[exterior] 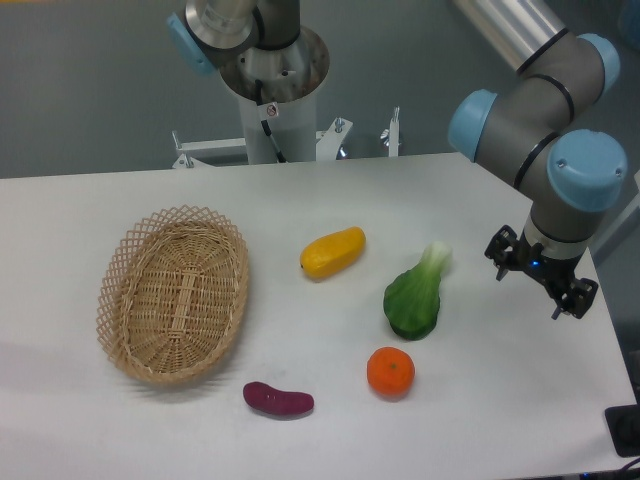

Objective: Pick up the green vegetable from the table
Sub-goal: 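Move the gripper toward the green bok choy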

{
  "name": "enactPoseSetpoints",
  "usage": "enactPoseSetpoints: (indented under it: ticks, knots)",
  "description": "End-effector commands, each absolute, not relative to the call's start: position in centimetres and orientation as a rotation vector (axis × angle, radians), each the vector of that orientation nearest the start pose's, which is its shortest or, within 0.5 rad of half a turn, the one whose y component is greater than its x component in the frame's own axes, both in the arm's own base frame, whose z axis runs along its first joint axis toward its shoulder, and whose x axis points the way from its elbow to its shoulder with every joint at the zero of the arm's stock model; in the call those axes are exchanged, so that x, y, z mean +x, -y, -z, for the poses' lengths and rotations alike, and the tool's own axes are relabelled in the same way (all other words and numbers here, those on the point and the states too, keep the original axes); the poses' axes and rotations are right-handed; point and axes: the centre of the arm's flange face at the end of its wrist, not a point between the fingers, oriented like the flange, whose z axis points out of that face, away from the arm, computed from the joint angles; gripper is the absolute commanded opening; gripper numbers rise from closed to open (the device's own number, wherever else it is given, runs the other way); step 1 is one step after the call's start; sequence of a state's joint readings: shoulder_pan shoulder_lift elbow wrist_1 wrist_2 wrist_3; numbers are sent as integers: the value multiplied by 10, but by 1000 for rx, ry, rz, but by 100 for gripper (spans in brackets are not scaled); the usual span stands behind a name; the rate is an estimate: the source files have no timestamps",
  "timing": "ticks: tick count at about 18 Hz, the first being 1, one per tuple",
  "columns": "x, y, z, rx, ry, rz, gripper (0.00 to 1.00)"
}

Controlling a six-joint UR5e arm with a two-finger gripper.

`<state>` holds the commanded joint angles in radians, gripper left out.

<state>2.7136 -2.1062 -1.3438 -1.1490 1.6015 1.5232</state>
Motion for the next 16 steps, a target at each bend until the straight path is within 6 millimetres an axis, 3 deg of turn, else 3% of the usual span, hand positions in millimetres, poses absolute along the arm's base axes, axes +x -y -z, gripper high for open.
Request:
enactPoseSetpoints:
  ticks: [11,13,16]
  knots:
    - [-573,-411,-322,-3078,-564,-163,100]
    - [-550,-409,-327,-3071,-573,-143,100]
    - [-514,-394,-315,-3072,-601,-83,100]
